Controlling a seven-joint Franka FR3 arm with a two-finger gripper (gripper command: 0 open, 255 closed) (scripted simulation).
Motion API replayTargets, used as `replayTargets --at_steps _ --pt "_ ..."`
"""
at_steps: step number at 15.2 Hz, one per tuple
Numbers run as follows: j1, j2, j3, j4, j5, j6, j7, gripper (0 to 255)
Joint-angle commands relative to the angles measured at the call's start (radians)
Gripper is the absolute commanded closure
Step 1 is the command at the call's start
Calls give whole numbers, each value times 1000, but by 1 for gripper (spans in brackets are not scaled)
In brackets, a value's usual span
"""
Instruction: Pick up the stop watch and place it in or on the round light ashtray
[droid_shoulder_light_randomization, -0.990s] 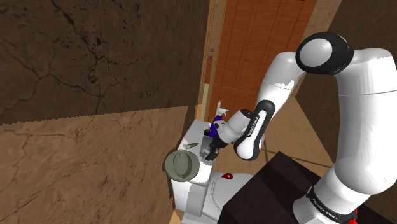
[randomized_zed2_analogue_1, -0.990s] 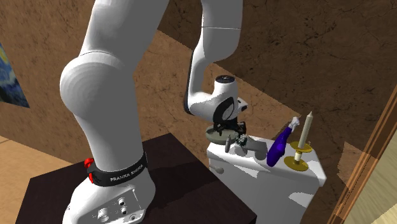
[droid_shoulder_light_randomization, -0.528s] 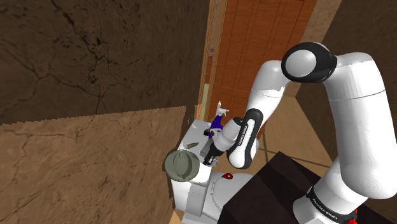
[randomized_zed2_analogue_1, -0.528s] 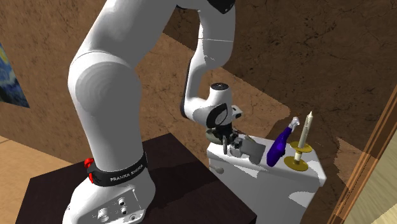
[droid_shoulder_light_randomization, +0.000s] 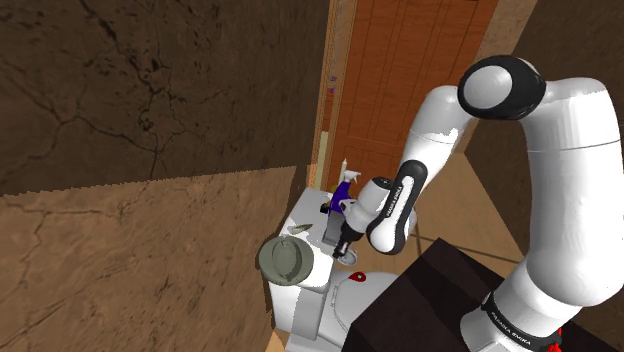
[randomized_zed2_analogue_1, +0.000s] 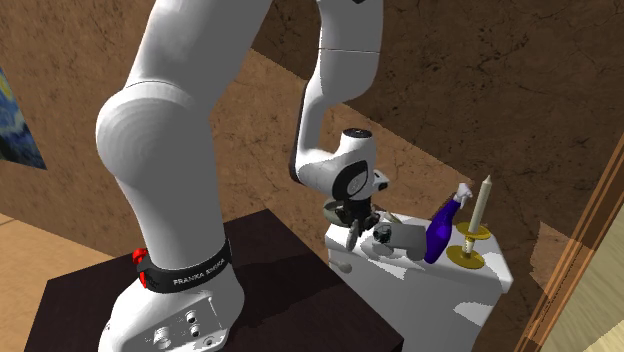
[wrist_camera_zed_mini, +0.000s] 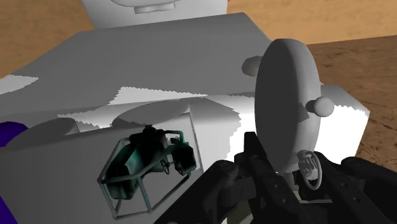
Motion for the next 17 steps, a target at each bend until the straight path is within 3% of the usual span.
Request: replayTargets --at_steps 1,9,16,17 --pt "-27 -34 18 -12 -8 -47 3 255" --pt "-142 -173 131 -62 -22 -146 17 255" --pt "-329 -287 327 -94 7 -245 -1 255" --pt "-262 -275 288 -69 6 -250 27 255"
